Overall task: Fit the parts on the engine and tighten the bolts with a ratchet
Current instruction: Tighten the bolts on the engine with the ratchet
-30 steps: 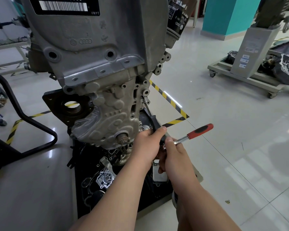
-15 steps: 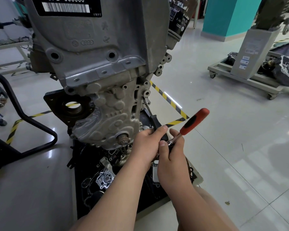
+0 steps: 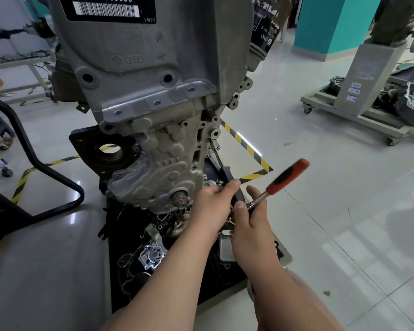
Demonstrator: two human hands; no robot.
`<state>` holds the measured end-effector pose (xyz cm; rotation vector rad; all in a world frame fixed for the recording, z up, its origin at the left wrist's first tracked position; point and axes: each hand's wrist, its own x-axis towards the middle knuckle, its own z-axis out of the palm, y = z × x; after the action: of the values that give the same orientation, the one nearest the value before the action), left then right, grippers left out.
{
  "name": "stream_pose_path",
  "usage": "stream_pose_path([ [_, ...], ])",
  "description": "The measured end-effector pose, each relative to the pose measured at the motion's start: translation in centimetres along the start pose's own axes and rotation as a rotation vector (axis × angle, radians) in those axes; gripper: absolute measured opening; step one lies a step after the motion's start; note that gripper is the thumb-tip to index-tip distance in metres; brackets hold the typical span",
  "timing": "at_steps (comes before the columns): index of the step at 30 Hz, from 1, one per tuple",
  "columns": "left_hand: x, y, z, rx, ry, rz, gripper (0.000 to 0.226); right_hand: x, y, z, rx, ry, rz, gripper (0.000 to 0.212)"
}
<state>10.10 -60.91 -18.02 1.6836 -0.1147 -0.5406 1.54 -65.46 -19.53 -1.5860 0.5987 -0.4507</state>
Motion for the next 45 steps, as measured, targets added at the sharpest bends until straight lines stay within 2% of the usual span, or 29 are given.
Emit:
stream_pose_path([
  [2,0.1,-0.1,-0.1,0.011,0.008,-0.002,0.048,0.4,0.3,-0.3,0.065,0.005,0.091,0.025],
  [4,0.1,0.0,-0.1,0.007,-0.01,-0.011,0.041,0.7,0.1,-0.6,0.142,-0.002,0.151,0.022],
  [6,0.0,0.1,-0.1,-0.008,-0.036,-0.016,0.036,0.7,-0.2,-0.8,0.23,-0.023,0.224,0.028],
  [11,-0.1,0.0,0.0,-0.058,-0.078,-0.05,0.042,0.5,-1.4,-0.9,0.57,-0.157,0.415,0.041],
  [14,0.0,0.0,0.1,-0.081,-0.068,-0.05,0.041,0.4,-1.8,-1.0,0.595,-0.188,0.442,0.041],
  [19,0.1,-0.3,0.3,-0.073,-0.015,-0.04,0.04,0.3,-1.2,-1.1,0.474,-0.181,0.372,0.038],
  [23,0.4,-0.3,0.5,-0.028,0.011,-0.006,0.029,0.2,-0.6,-1.1,0.168,-0.075,0.182,0.014],
  [27,0.6,-0.3,0.6,-0.048,-0.003,-0.009,0.024,-0.4,-0.7,-0.9,-0.082,-0.037,0.004,0.024],
  [31,0.3,-0.1,0.4,-0.046,-0.003,-0.017,0.034,-0.6,-0.7,-0.6,-0.147,-0.031,-0.025,0.036],
  [36,0.2,0.1,0.2,0.001,0.002,-0.02,0.045,-0.4,-0.8,-0.2,0.04,-0.019,0.028,0.036],
  [41,0.0,0.1,-0.2,-0.006,-0.015,-0.028,0.032,0.5,-0.5,-0.5,0.344,-0.034,0.264,0.013],
  [45,-0.1,0.0,-0.1,-0.002,-0.029,-0.026,0.032,0.9,-1.0,-1.0,0.622,-0.107,0.417,0.023],
])
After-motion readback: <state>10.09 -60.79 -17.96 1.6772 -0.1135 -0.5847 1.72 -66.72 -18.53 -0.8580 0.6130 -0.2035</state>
